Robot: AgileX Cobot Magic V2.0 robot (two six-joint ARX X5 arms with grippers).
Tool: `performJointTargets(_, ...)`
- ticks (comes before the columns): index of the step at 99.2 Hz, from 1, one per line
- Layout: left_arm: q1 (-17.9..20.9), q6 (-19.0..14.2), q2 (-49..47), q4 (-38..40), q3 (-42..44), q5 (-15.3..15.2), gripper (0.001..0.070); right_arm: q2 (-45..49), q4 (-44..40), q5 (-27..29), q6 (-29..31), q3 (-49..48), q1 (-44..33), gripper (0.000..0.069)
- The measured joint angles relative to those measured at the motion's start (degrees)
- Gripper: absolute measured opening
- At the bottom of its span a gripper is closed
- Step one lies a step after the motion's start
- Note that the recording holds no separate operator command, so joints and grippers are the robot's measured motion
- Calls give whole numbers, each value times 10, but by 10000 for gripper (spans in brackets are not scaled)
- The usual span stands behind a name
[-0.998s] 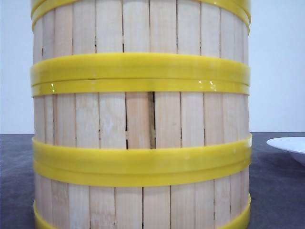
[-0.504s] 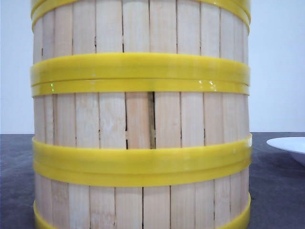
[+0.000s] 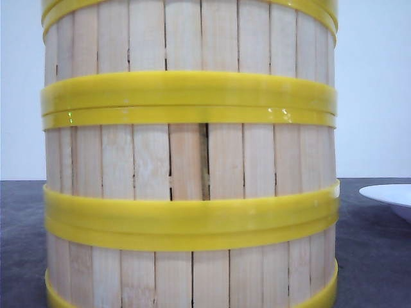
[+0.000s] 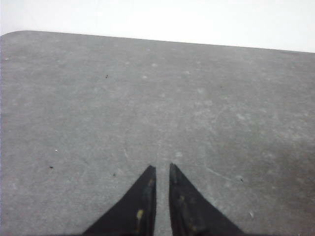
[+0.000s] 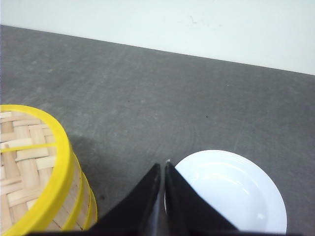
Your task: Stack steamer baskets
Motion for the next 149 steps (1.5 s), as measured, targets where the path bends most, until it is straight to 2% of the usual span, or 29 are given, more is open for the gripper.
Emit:
performJointTargets(34, 0, 0, 0, 0, 0, 0, 20, 0, 0, 0, 0, 0, 0, 10)
performJointTargets(44, 0, 0, 0, 0, 0, 0, 20, 0, 0, 26, -3, 0, -2, 10)
performJointTargets(55, 0, 0, 0, 0, 0, 0, 20, 0, 17, 67, -10, 0, -35, 10)
performJointTargets(63, 0, 0, 0, 0, 0, 0, 20, 0, 39, 64, -29, 0, -78, 10)
performJointTargets(74, 0, 0, 0, 0, 0, 0, 20, -1, 69, 24, -68, 0, -162, 10)
performJointTargets(87, 0, -1, 0, 0, 0, 0, 20, -13, 125, -55, -126, -13, -278, 10)
performJointTargets(102, 0, -1, 0, 0, 0, 0, 20, -42, 215, -174, -186, -67, -421, 10)
performJointTargets(113, 0, -1, 0, 0, 0, 0, 20, -70, 272, -225, -204, -130, -497, 10)
performJointTargets(125, 0, -1, 0, 0, 0, 0, 20, -108, 318, -243, -210, -218, -534, 10)
performJointTargets(149, 0, -1, 0, 0, 0, 0, 20, -205, 438, -266, -212, -417, -545, 10)
